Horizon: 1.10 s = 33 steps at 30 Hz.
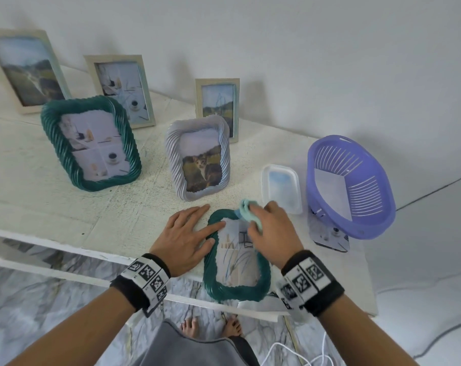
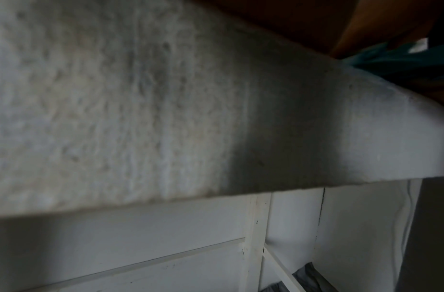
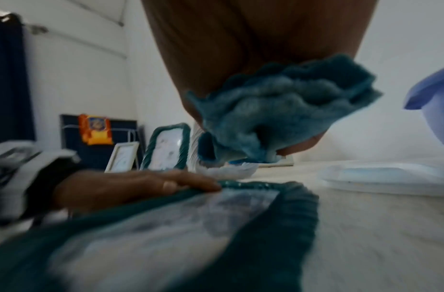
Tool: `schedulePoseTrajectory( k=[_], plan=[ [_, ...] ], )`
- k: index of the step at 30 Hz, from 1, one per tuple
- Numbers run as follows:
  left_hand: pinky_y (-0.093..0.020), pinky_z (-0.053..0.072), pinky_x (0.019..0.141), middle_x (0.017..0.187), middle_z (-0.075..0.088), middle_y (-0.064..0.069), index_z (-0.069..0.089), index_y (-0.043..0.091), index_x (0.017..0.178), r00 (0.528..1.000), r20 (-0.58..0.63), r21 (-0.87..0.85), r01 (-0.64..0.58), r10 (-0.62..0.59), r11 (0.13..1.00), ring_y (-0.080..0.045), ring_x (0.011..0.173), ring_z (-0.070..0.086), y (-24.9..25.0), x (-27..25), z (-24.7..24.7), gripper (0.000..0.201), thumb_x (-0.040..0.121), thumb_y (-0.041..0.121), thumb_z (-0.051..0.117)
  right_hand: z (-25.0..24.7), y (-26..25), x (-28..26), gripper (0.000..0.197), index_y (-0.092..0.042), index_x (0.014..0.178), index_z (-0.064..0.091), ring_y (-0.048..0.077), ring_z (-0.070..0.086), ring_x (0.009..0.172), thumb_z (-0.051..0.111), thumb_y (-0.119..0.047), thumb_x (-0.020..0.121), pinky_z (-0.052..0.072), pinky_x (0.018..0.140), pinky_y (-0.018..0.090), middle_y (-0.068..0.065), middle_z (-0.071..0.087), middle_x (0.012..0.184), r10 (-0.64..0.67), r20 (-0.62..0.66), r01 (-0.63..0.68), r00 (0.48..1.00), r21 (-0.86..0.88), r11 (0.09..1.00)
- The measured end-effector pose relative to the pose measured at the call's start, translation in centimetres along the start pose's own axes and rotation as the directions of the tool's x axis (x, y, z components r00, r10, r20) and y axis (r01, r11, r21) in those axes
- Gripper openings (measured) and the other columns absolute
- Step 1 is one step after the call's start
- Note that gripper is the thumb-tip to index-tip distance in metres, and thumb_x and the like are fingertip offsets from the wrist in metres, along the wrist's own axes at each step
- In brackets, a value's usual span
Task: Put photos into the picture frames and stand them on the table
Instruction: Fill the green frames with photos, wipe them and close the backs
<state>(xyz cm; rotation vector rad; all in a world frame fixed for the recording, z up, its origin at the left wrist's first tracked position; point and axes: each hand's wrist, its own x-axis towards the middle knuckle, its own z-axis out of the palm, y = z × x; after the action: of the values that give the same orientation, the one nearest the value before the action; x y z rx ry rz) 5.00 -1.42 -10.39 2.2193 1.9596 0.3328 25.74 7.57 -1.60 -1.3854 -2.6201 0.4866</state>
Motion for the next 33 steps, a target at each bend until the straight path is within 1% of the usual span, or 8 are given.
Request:
schedulePoseTrajectory(
  k=[4, 8, 14, 17, 21, 28, 30, 33],
  plan=[
    [-0.044, 0.024, 0.114, 0.159, 0.03, -0.003, 0.032, 0.049, 0.147, 1.0, 0.005, -0.003, 0.013, -0.013, 1.0, -0.025, 0.142, 0.031, 0.1, -0.1, 0.0, 0.049, 0.099, 0.053, 0.023, 2.3, 0.2, -2.1, 0.04, -0.016, 0.136, 0.043, 0.02, 0.039, 0.097, 0.042, -0.023, 0.097, 0.04, 0.081, 0.027, 0.008, 0.042, 0.116, 0.052, 0.121, -0.037, 0.991, -0.125, 0.991],
    [-0.049, 0.03, 0.112, 0.157, 0.033, -0.006, 0.038, 0.046, 0.146, 1.0, 0.003, -0.019, 0.027, -0.027, 0.999, -0.029, 0.141, 0.034, 0.5, -0.1, -0.1, 0.049, 0.099, 0.052, 0.024, 3.3, 0.1, -2.3, 0.04, -0.015, 0.136, 0.048, 0.024, 0.044, 0.101, 0.045, -0.021, 0.096, 0.036, 0.082, 0.026, 0.01, 0.043, 0.116, 0.058, 0.112, -0.052, 0.992, -0.052, 0.997],
    [-0.048, 0.028, 0.113, 0.158, 0.032, -0.005, 0.039, 0.046, 0.145, 1.0, 0.0, -0.013, 0.011, -0.011, 1.0, -0.029, 0.143, 0.031, 0.2, -0.1, 0.0, 0.048, 0.1, 0.053, 0.024, 3.1, 0.3, -4.1, 0.038, -0.018, 0.129, 0.057, 0.019, 0.041, 0.097, 0.051, -0.015, 0.091, 0.04, 0.089, 0.028, 0.003, 0.046, 0.111, -0.242, 0.229, 0.228, 0.943, 0.086, 0.97],
    [-0.047, 0.025, 0.114, 0.158, 0.032, -0.005, 0.037, 0.047, 0.146, 1.0, -0.001, -0.006, 0.001, -0.001, 1.0, -0.029, 0.142, 0.031, 0.0, -0.1, 0.1, 0.048, 0.1, 0.053, 0.024, 2.0, 1.5, -2.1, 0.041, -0.018, 0.135, 0.052, 0.015, 0.032, 0.092, 0.047, -0.014, 0.095, 0.033, 0.081, 0.023, 0.0, 0.039, 0.105, -0.174, 0.221, 0.183, 0.96, -0.021, 0.983],
    [-0.046, 0.024, 0.115, 0.159, 0.03, -0.004, 0.035, 0.047, 0.147, 1.0, -0.004, 0.002, 0.007, -0.007, 1.0, -0.028, 0.143, 0.029, 0.0, -0.1, 0.2, 0.049, 0.1, 0.053, 0.023, 2.3, 1.1, -0.3, 0.034, -0.015, 0.126, 0.057, 0.019, 0.039, 0.086, 0.046, -0.015, 0.093, 0.034, 0.075, 0.027, 0.002, 0.037, 0.097, -0.051, 0.15, 0.054, 0.987, -0.016, 0.998],
    [-0.047, 0.02, 0.117, 0.16, 0.027, -0.004, 0.034, 0.048, 0.147, 1.0, -0.001, -0.009, 0.008, -0.008, 1.0, -0.028, 0.145, 0.026, 0.0, -0.1, 0.3, 0.048, 0.101, 0.052, 0.022, 3.1, -0.4, -4.8, 0.035, -0.013, 0.118, 0.065, 0.021, 0.046, 0.084, 0.056, -0.011, 0.085, 0.042, 0.079, 0.029, 0.003, 0.046, 0.092, -0.353, 0.223, 0.331, 0.909, 0.131, 0.934],
    [-0.048, 0.022, 0.116, 0.16, 0.027, -0.004, 0.034, 0.049, 0.147, 1.0, -0.002, -0.014, 0.008, -0.008, 1.0, -0.028, 0.145, 0.026, -0.1, -0.1, 0.3, 0.048, 0.1, 0.052, 0.022, 2.6, 0.5, -3.7, 0.036, -0.015, 0.121, 0.064, 0.017, 0.038, 0.086, 0.056, -0.01, 0.086, 0.041, 0.08, 0.028, 0.002, 0.047, 0.095, -0.326, 0.215, 0.323, 0.921, 0.053, 0.945],
    [-0.048, 0.023, 0.116, 0.159, 0.029, -0.004, 0.034, 0.049, 0.147, 1.0, -0.002, -0.012, 0.007, -0.007, 1.0, -0.028, 0.144, 0.027, 0.0, 0.0, 0.2, 0.048, 0.1, 0.053, 0.022, 2.0, 1.1, -1.5, 0.039, -0.018, 0.131, 0.055, 0.015, 0.031, 0.091, 0.049, -0.015, 0.093, 0.037, 0.086, 0.028, 0.004, 0.044, 0.107, -0.163, 0.179, 0.171, 0.97, -0.03, 0.985]
  ],
)
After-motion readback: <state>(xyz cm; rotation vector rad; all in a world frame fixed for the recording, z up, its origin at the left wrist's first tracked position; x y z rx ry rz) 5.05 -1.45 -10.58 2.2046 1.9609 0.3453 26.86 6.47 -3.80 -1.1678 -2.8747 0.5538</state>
